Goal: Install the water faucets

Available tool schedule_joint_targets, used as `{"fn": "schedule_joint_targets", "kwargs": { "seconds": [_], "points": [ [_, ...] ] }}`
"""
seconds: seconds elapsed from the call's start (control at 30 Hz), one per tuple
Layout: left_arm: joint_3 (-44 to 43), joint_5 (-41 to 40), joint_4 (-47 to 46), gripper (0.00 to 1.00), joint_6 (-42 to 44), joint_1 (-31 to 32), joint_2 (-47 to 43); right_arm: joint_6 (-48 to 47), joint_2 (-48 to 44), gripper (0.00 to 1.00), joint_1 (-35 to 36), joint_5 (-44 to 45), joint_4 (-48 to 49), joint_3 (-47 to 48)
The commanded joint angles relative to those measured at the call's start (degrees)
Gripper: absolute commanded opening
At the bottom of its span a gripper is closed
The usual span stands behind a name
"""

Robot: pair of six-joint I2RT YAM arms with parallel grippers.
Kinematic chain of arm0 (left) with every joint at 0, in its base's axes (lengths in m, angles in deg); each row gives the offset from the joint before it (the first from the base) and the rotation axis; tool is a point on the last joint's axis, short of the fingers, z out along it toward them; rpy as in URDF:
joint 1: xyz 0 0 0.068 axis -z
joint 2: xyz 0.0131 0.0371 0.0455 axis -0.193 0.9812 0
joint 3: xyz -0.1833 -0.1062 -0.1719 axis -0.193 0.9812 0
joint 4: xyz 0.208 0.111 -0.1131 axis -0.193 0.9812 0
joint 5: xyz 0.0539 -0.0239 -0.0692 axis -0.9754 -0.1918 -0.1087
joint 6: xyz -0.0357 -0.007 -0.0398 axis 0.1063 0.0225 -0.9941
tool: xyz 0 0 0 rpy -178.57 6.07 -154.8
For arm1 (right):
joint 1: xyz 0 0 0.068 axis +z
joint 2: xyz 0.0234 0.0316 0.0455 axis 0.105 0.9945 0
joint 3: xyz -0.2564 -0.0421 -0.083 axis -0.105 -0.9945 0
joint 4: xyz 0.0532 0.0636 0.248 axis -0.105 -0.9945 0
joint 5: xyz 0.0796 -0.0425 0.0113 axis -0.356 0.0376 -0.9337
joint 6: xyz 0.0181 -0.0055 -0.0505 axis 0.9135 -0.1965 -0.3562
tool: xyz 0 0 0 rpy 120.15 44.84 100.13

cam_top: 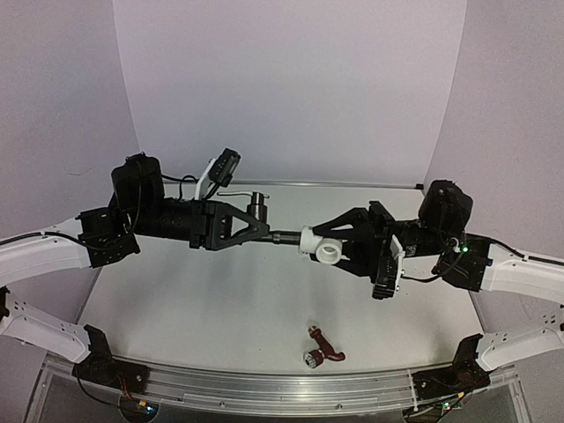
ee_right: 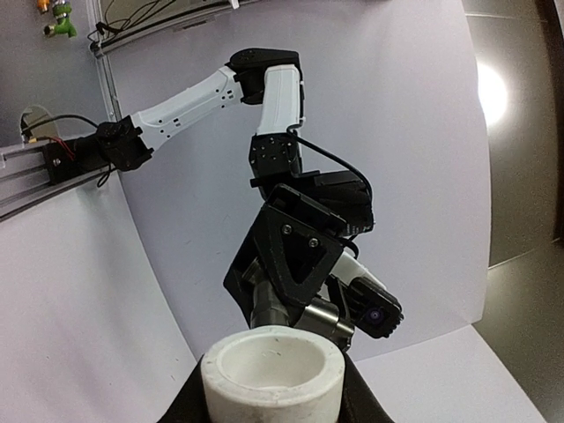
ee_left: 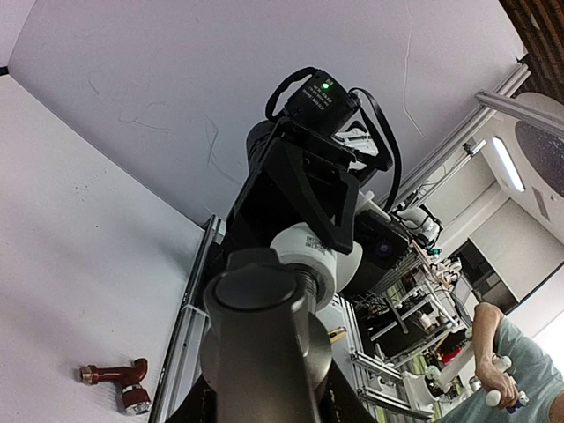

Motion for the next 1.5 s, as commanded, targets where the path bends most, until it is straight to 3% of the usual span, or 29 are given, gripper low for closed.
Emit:
{"fn": "schedule_joint_targets", "kwargs": {
  "seconds": [0.0,0.47,0.7,0.9,1.47],
  "points": [
    [-1.6,2.4,-1.4,0.0,4.1,0.9,-1.0,9.4,0.6,0.0,0.2,1.5,3.9,4.6],
    [-2.6,3.4,-3.5,0.0,12.9,1.0,-1.5,34.7,1.7,0.0,1.5,5.0,8.6,6.0],
    [-2.5,-0.3,-3.2,0.0,18.1,1.6,-3.2,57.1,2.5,0.0,2.3,10.8,12.2,5.4],
    [-2.5,-2.1,-3.5,0.0,22.0,2.0,-3.6,70.9,3.2,0.0,4.1,16.9,14.9,5.2],
    [-3.5,-14.6,5.7,0.0,37.8,3.4,-7.8,115.0,4.4,0.0,5.4,29.1,5.0,8.1]
  ]
}}
